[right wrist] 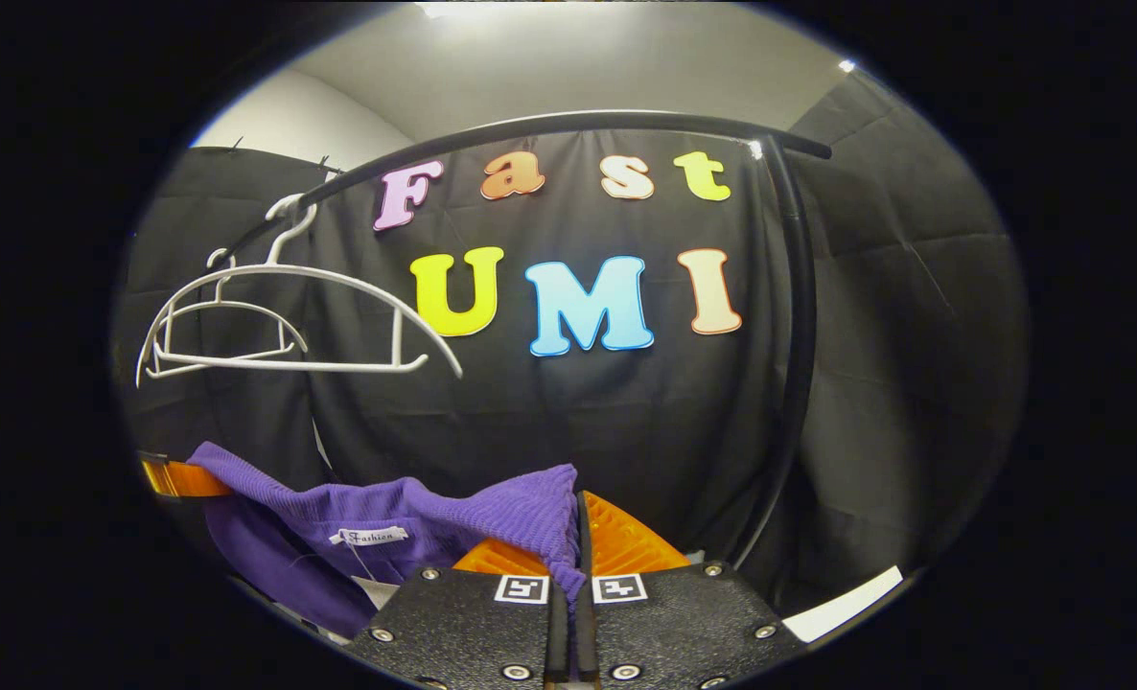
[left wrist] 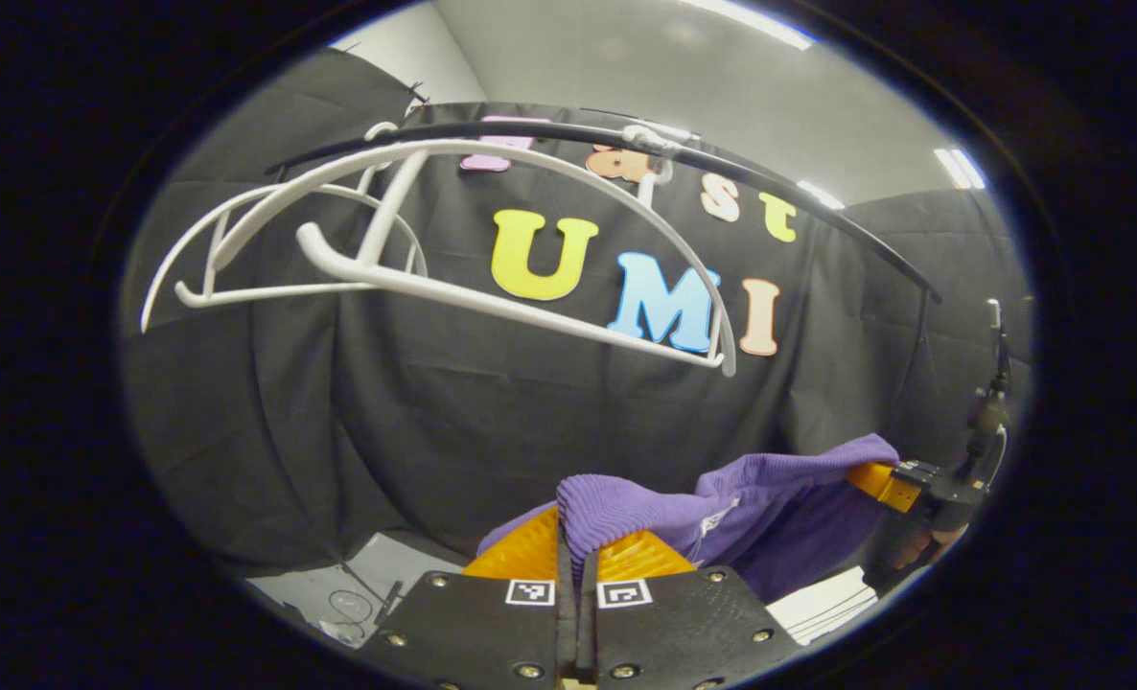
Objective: Grasp the clothes on the hanger with both hands and then place them into the laundry hamper below.
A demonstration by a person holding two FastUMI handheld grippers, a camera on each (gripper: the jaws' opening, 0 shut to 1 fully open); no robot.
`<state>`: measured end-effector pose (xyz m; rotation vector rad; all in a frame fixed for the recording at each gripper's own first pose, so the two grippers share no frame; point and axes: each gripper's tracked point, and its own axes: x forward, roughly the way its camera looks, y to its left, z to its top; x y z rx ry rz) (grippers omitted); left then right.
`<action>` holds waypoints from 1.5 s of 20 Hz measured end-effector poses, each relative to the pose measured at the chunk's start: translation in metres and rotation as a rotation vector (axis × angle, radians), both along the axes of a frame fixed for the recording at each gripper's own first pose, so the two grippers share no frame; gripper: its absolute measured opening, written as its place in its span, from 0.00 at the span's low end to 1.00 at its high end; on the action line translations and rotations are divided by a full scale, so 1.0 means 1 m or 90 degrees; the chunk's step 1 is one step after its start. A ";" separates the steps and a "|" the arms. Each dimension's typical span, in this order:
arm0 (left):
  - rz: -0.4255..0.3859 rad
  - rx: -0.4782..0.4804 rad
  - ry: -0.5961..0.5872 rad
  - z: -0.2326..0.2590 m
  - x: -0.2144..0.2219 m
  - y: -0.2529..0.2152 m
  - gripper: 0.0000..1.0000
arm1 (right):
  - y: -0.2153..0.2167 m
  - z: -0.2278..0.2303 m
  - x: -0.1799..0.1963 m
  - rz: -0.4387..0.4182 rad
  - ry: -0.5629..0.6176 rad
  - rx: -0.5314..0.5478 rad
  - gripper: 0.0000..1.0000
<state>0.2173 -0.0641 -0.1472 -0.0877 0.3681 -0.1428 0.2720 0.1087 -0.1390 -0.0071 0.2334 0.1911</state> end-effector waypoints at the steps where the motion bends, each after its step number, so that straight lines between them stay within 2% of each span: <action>1: -0.009 -0.002 0.006 -0.003 -0.008 0.007 0.07 | 0.004 -0.001 -0.013 -0.004 0.005 -0.003 0.02; 2: -0.018 -0.001 0.009 -0.006 -0.016 0.015 0.01 | 0.009 -0.004 -0.026 -0.008 0.013 -0.007 0.02; 4: -0.035 0.002 0.017 -0.014 -0.032 0.028 0.01 | 0.018 -0.010 -0.051 -0.018 0.029 -0.011 0.03; 5: -0.043 -0.001 0.023 -0.019 -0.040 0.035 0.07 | 0.024 -0.015 -0.063 -0.023 0.038 -0.013 0.03; 6: -0.049 -0.007 0.030 -0.024 -0.049 0.042 0.07 | 0.029 -0.019 -0.075 -0.027 0.045 -0.016 0.02; 7: -0.055 -0.012 0.037 -0.030 -0.057 0.048 0.01 | 0.034 -0.024 -0.088 -0.030 0.052 -0.020 0.03; 12: -0.077 0.003 0.058 -0.065 -0.088 0.075 0.01 | 0.062 -0.055 -0.133 -0.035 0.098 -0.008 0.03; 13: -0.080 0.008 0.065 -0.074 -0.093 0.078 0.07 | 0.067 -0.063 -0.140 -0.034 0.112 -0.002 0.03; 14: -0.082 0.012 0.071 -0.080 -0.096 0.082 0.01 | 0.070 -0.070 -0.145 -0.034 0.124 -0.002 0.03; 17: -0.086 0.024 0.098 -0.106 -0.111 0.089 0.01 | 0.074 -0.096 -0.159 -0.023 0.158 -0.023 0.03; 18: -0.088 0.026 0.106 -0.116 -0.117 0.089 0.07 | 0.068 -0.104 -0.164 -0.019 0.173 -0.027 0.03; 19: -0.090 0.030 0.114 -0.126 -0.117 0.089 0.07 | 0.065 -0.114 -0.167 -0.018 0.187 -0.029 0.02; 20: -0.091 0.033 0.122 -0.135 -0.114 0.087 0.01 | 0.063 -0.124 -0.169 -0.018 0.201 -0.029 0.03; 24: -0.104 0.045 0.168 -0.179 -0.121 0.078 0.01 | 0.054 -0.167 -0.179 -0.035 0.260 -0.014 0.03; 27: -0.119 0.059 0.212 -0.225 -0.129 0.071 0.01 | 0.044 -0.197 -0.182 -0.053 0.289 -0.013 0.03; 30: -0.146 0.102 0.249 -0.281 -0.139 0.075 0.01 | 0.040 -0.234 -0.182 -0.073 0.320 0.006 0.03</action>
